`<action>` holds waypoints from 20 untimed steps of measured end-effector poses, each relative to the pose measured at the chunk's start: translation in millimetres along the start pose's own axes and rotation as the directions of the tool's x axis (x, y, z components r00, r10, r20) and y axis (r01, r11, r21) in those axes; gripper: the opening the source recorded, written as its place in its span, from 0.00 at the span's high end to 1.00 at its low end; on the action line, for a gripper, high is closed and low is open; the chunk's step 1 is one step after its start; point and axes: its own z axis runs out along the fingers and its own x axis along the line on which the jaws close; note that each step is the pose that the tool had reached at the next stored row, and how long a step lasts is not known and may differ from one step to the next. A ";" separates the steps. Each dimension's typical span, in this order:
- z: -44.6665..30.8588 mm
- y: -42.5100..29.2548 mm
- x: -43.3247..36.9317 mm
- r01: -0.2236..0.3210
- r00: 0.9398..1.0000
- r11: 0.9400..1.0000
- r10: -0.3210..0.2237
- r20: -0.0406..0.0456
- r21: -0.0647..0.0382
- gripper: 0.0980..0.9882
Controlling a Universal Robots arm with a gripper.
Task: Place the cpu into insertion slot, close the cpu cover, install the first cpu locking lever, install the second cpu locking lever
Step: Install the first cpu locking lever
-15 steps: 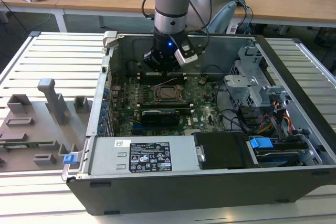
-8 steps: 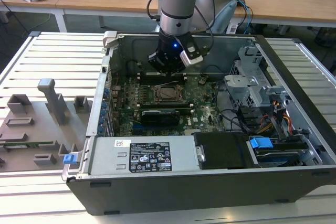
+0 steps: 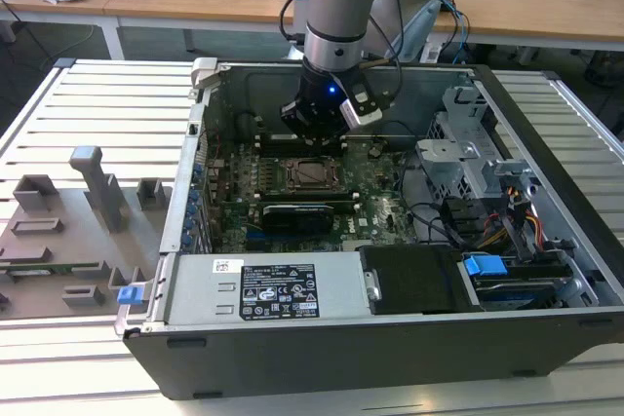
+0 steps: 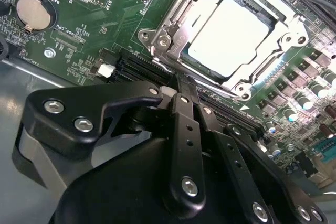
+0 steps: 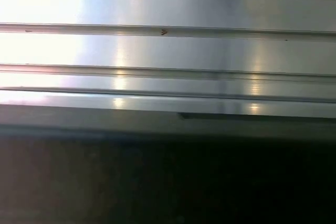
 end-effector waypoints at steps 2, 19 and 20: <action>0.8 -0.1 -0.1 0.000 1.000 1.000 0.000 0.000 -0.001 0.99; -1.0 -2.0 -1.0 0.001 1.000 1.000 -0.001 0.001 -0.013 0.99; -6.0 -1.8 -0.8 0.001 1.000 1.000 -0.001 0.001 -0.013 0.99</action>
